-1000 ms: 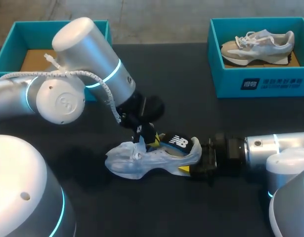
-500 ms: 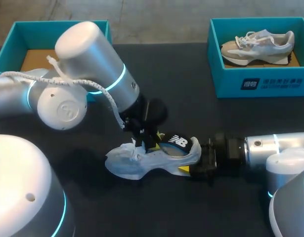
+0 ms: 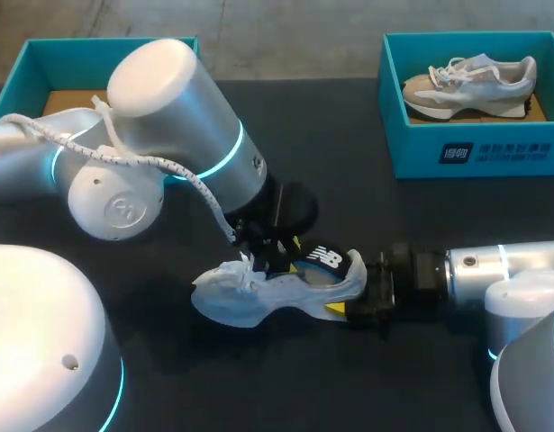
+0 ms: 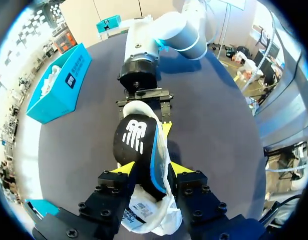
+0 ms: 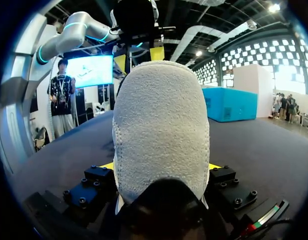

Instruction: Take the shoe out of the shoebox, open the shoe tongue, remove and reinsert the insole, then place the shoe into the shoebox

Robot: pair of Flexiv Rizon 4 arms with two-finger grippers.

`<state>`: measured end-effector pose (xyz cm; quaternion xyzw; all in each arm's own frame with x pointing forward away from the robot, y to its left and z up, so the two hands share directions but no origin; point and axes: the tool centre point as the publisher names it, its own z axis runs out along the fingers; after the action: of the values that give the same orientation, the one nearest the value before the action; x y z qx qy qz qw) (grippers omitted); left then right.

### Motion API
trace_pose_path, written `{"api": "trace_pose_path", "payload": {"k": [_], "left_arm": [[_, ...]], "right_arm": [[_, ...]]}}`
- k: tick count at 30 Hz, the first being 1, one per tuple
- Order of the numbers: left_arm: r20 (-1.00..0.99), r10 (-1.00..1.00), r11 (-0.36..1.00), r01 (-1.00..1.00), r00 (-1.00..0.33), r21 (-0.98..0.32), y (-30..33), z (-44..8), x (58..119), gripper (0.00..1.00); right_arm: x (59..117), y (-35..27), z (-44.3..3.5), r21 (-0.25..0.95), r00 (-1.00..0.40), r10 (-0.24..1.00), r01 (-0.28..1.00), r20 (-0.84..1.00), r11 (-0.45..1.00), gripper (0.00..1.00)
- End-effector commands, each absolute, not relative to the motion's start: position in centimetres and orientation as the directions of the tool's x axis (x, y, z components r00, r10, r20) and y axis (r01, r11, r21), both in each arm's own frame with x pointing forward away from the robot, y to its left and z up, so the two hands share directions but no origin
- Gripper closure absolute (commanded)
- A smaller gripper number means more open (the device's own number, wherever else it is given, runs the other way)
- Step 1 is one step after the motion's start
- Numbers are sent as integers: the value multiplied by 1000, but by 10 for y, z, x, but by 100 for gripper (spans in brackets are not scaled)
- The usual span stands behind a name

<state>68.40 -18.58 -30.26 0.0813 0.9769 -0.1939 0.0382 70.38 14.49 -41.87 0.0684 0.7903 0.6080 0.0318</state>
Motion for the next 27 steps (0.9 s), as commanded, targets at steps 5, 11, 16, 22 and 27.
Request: {"api": "trace_pose_path", "payload": {"k": [5, 11, 16, 22, 27], "left_arm": [[-181, 149, 917, 205, -972, -343, -186, -296, 672, 55], [-224, 160, 921, 227, -961, -316, -187, -296, 668, 54], [-257, 161, 928, 235, -953, -290, -190, -296, 670, 53], [-309, 186, 929, 269, -933, -254, -197, -292, 672, 52], [-342, 214, 927, 301, -915, -224, -205, -294, 669, 52]], "right_arm": [[703, 145, -420, 965, -989, 147, 70, 34, 253, 100], [703, 145, -420, 965, -989, 147, 70, 34, 253, 100], [703, 145, -420, 965, -989, 147, 70, 34, 253, 100], [703, 145, -420, 965, -989, 147, 70, 34, 253, 100], [703, 145, -420, 965, -989, 147, 70, 34, 253, 100]]}}
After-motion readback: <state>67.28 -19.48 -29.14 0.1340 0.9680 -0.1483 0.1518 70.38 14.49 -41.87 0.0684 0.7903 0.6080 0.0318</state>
